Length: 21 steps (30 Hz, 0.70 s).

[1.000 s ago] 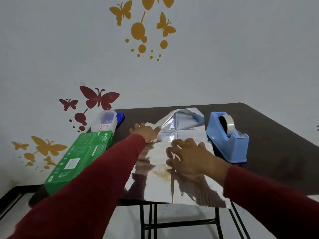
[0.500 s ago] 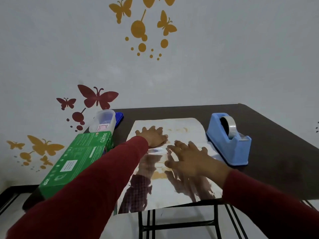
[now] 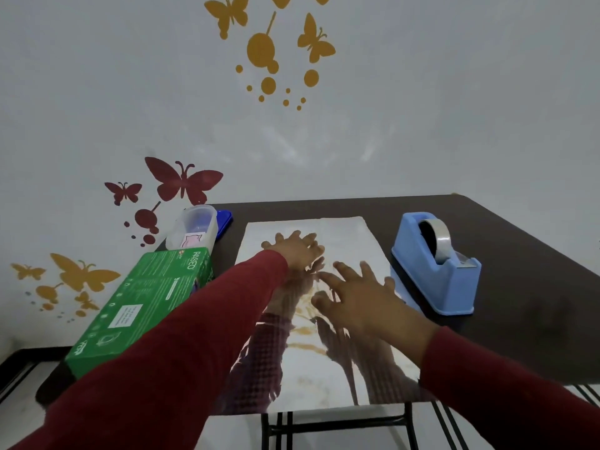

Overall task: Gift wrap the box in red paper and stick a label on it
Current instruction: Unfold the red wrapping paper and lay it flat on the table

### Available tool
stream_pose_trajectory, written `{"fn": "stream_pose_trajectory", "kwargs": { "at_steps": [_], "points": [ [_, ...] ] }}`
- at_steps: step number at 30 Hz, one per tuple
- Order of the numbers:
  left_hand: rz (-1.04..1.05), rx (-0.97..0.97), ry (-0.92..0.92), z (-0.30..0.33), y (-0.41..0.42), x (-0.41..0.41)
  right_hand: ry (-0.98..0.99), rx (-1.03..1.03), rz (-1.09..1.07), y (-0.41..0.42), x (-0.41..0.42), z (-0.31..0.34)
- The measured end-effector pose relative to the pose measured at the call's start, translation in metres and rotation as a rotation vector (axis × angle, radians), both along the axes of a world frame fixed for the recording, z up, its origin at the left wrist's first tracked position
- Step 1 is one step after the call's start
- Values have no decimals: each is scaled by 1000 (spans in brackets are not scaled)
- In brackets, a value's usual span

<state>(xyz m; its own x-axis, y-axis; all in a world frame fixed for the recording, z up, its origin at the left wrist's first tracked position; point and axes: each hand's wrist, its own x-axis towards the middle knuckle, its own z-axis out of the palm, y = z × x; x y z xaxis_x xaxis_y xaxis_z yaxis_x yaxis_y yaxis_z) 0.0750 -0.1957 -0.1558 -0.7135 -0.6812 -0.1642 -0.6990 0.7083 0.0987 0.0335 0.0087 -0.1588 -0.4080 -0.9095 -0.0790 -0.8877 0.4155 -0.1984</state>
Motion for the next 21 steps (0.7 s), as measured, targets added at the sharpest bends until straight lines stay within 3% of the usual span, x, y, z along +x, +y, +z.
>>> {"fn": "stream_pose_trajectory", "kwargs": {
  "at_steps": [15,21],
  "points": [
    [46,31,12,-8,-24,-17,-22,61,-37,-19,-25,-13],
    [28,-33,134,33,-19,19,-50,-221,-18,-20,-19,-5]
  ]
}}
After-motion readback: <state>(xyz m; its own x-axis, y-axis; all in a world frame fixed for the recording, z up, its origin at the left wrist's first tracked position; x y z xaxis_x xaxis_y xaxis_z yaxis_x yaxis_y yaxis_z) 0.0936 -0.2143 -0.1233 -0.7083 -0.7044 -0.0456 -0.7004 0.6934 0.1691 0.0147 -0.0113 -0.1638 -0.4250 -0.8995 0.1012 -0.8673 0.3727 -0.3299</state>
